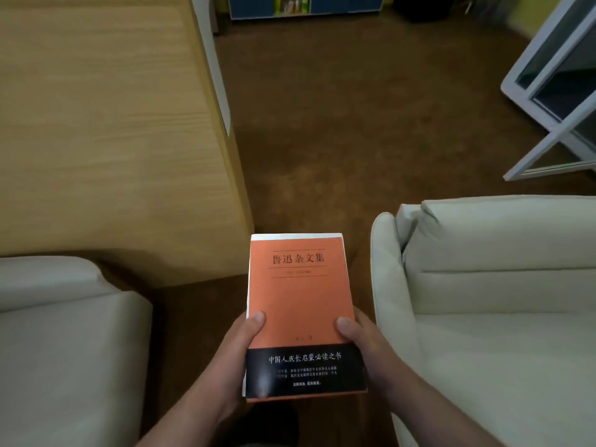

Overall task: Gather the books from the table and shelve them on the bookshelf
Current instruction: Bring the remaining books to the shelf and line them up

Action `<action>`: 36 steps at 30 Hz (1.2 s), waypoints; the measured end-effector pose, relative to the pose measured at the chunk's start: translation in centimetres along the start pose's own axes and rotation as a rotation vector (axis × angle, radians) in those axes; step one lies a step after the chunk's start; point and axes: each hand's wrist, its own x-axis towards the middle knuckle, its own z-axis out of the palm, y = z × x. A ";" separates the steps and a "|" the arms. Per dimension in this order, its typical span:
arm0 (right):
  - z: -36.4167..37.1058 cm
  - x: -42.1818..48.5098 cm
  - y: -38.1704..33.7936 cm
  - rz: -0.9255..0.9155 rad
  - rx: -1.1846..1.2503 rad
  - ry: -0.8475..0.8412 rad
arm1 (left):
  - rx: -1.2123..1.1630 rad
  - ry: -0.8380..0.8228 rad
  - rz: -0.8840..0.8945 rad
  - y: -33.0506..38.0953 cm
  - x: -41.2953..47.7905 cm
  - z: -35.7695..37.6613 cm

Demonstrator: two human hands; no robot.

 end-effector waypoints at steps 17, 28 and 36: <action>-13.8 20.5 -15.4 -0.076 0.188 0.194 | 0.104 -0.072 -0.121 17.9 28.8 7.3; -24.9 32.1 -24.7 -0.092 0.246 0.256 | 0.109 -0.102 -0.186 29.1 44.8 15.1; -28.8 42.2 -30.2 -0.064 0.283 0.351 | 0.119 -0.187 -0.216 35.6 57.3 15.8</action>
